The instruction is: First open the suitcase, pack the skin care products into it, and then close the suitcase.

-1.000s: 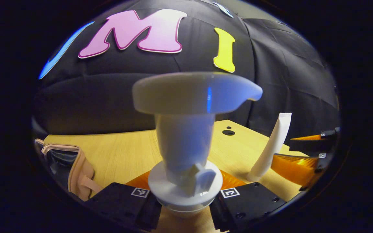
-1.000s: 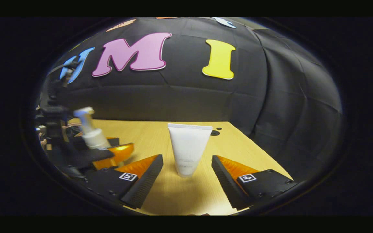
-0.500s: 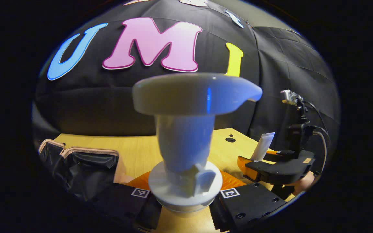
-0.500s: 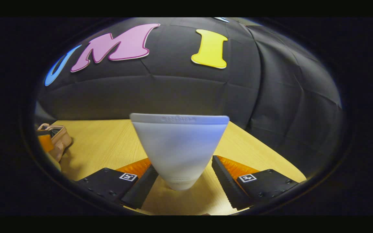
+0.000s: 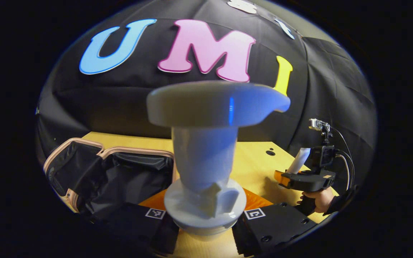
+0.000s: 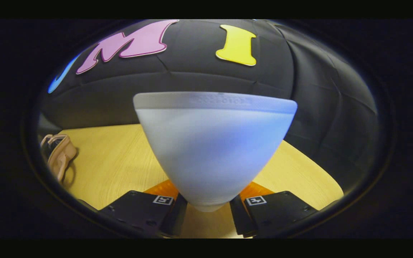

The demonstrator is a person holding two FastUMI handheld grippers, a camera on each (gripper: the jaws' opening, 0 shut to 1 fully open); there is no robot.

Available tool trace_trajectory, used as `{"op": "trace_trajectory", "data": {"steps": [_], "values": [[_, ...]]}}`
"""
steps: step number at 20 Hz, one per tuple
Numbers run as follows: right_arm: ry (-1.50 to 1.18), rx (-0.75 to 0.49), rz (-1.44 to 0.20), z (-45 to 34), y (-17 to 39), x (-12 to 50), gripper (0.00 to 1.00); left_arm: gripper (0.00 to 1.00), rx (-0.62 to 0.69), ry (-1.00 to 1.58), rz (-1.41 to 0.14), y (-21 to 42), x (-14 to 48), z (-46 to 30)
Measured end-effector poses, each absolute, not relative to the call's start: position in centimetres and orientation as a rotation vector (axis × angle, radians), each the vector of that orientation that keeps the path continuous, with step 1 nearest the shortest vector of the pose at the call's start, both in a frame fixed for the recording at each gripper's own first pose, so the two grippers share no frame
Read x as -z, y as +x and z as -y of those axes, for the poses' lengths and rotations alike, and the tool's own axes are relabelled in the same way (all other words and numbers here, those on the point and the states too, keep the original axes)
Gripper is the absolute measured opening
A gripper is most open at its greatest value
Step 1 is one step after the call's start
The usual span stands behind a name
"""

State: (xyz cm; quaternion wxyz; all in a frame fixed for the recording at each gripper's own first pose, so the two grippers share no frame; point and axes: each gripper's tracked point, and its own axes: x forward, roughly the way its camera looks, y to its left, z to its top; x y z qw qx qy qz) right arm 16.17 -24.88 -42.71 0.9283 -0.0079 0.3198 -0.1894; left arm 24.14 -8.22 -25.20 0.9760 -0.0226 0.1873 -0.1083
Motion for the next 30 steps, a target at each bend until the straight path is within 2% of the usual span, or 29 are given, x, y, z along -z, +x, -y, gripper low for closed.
{"op": "trace_trajectory", "data": {"steps": [1,3,4,5,9,15,23,24,26,27,28,30], "values": [[-0.033,0.373,-0.637,24.4,16.4,41.7,0.54,0.65,0.194,-0.046,-0.380,24.0,24.8,6.7],[-0.053,0.328,-0.590,23.0,16.8,39.3,0.45,0.64,0.144,-0.026,-0.380,24.0,23.9,3.6],[-0.054,0.295,-0.583,21.8,16.9,38.5,0.45,0.64,0.112,-0.014,-0.387,24.0,23.4,1.6],[-0.058,0.260,-0.576,20.5,17.1,37.5,0.51,0.64,0.090,-0.012,-0.405,24.0,23.1,-0.2],[-0.053,0.120,-0.527,14.9,17.5,32.4,0.51,0.64,0.056,0.005,-0.518,24.2,23.4,-6.3],[0.029,-0.065,-0.475,4.9,18.2,27.0,0.51,0.64,0.153,0.028,-0.809,26.7,28.8,-9.2],[0.122,-0.249,-0.500,-5.5,16.5,25.3,0.51,0.65,0.112,0.128,-1.204,27.6,36.0,-11.3],[0.129,-0.257,-0.508,-6.2,16.3,25.2,0.51,0.68,0.093,0.139,-1.232,27.4,36.7,-11.5],[0.139,-0.266,-0.516,-7.0,16.1,25.1,0.51,0.69,0.072,0.155,-1.230,28.6,37.1,-11.4],[0.143,-0.268,-0.520,-7.4,16.1,25.1,0.51,0.62,0.059,0.153,-1.254,28.6,37.1,-11.6],[0.143,-0.274,-0.525,-7.7,16.1,25.2,0.51,0.65,0.047,0.148,-1.252,28.6,36.6,-11.6],[0.136,-0.277,-0.534,-8.2,16.2,25.4,0.51,0.66,0.034,0.151,-1.193,29.5,35.7,-11.9]]}}
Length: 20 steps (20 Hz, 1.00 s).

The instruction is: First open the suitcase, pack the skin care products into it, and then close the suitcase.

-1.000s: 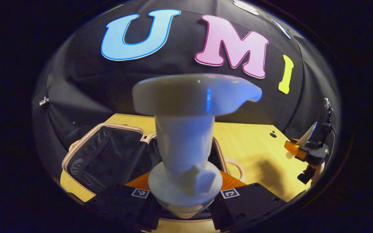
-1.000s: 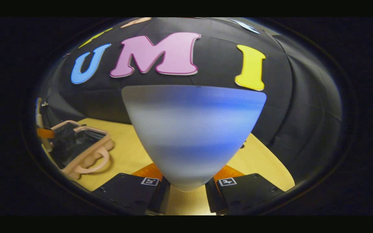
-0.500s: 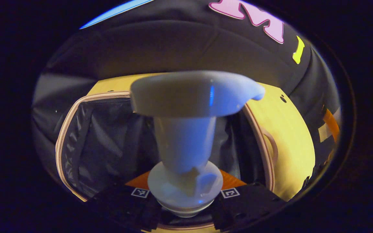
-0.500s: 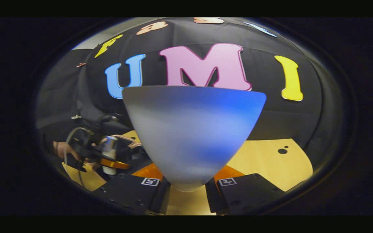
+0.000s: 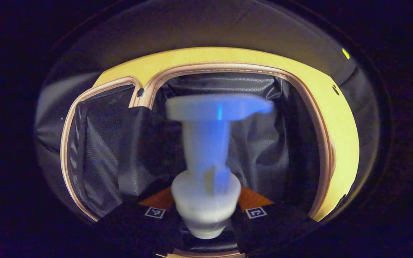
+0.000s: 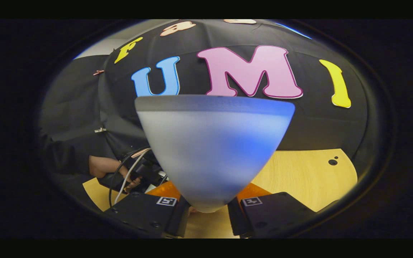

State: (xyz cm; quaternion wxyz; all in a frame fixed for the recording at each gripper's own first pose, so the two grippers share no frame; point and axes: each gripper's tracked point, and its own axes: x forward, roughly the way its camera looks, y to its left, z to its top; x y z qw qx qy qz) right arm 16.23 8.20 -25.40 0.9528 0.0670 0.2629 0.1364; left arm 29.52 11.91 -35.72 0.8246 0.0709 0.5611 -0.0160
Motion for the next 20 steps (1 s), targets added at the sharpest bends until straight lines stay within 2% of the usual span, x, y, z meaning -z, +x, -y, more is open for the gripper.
{"op": "trace_trajectory", "data": {"steps": [2,3,9,14,20], "values": [[0.143,-0.271,-0.546,-8.6,16.5,25.5,0.51,0.71,0.047,0.119,-1.140,29.6,34.3,-11.3],[0.156,-0.266,-0.560,-8.9,16.6,25.7,0.51,0.77,0.043,0.115,-1.099,29.6,33.0,-11.4],[0.162,-0.263,-0.629,-12.2,17.4,27.7,0.51,0.80,0.010,0.066,-0.783,26.7,22.4,-14.2],[0.166,-0.262,-0.749,-16.7,17.5,31.5,0.51,0.80,-0.008,-0.023,-0.711,19.7,17.8,-16.9],[0.158,-0.178,-0.967,-18.8,17.4,39.0,0.51,0.80,-0.056,-0.032,-0.697,12.8,17.3,-20.5]]}}
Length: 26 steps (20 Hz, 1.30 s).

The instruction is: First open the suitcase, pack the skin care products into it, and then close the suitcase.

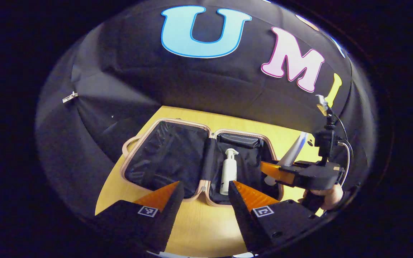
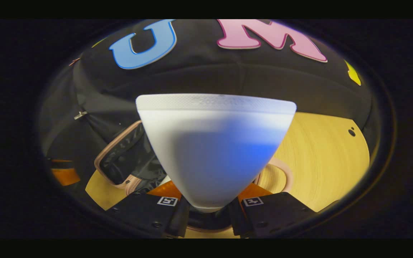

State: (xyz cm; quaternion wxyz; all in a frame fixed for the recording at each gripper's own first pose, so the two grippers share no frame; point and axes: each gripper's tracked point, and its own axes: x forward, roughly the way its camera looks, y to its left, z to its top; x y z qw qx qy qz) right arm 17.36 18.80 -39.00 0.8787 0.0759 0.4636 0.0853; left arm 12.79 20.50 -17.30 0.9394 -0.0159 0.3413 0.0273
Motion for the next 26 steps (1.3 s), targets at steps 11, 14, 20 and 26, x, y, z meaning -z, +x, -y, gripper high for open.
{"op": "trace_trajectory", "data": {"steps": [11,14,20,26], "values": [[0.075,0.060,-1.214,-18.8,16.6,45.7,0.57,0.80,-0.054,0.050,-0.626,7.5,15.1,-23.3],[0.078,0.043,-1.169,-19.6,17.6,44.3,0.59,0.80,-0.071,0.063,-0.620,8.0,15.7,-24.5],[0.093,-0.040,-0.985,-20.3,18.9,37.3,0.96,0.81,-0.169,0.011,-0.500,14.1,15.3,-31.7],[0.046,-0.126,-0.784,-19.1,17.9,29.9,0.97,0.95,-0.267,-0.019,-0.522,23.1,19.6,-43.1]]}}
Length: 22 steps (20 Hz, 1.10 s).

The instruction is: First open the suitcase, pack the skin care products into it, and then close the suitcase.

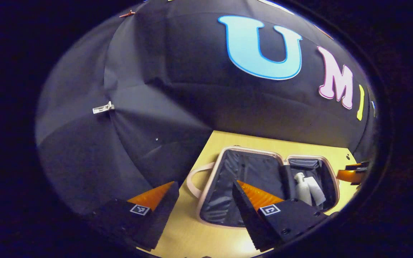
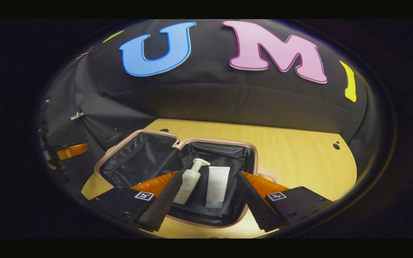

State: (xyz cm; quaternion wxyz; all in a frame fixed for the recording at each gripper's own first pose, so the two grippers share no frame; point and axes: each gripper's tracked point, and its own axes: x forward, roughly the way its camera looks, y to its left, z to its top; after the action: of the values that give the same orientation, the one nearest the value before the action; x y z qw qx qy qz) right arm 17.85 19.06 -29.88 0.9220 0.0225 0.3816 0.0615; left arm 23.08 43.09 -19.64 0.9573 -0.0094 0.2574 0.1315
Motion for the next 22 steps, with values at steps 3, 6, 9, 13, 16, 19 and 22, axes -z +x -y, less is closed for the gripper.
{"op": "trace_trajectory", "data": {"steps": [3,6,9,13,16,19,22], "values": [[0.061,-0.131,-0.722,-17.8,15.5,27.3,0.97,0.97,-0.271,-0.010,-0.590,26.4,23.2,-46.9],[0.069,-0.129,-0.679,-15.8,12.8,25.4,0.97,0.97,-0.292,-0.029,-0.661,29.2,26.6,-50.0],[0.005,-0.124,-0.719,-12.6,10.5,26.3,0.96,0.97,-0.291,-0.058,-0.747,30.8,29.5,-51.0],[0.007,-0.038,-0.723,-8.8,10.1,26.6,0.97,0.95,-0.233,-0.079,-0.781,32.3,31.2,-50.9],[0.038,0.019,-0.742,-7.0,9.5,27.3,0.97,0.90,-0.132,-0.127,-0.845,32.7,32.1,-50.0],[0.014,0.030,-0.763,-6.0,8.7,28.3,0.97,0.81,-0.071,-0.140,-0.881,33.1,32.7,-49.2],[0.017,0.030,-0.774,-5.8,8.1,28.8,0.97,0.66,-0.100,-0.085,-0.901,33.6,32.6,-50.0]]}}
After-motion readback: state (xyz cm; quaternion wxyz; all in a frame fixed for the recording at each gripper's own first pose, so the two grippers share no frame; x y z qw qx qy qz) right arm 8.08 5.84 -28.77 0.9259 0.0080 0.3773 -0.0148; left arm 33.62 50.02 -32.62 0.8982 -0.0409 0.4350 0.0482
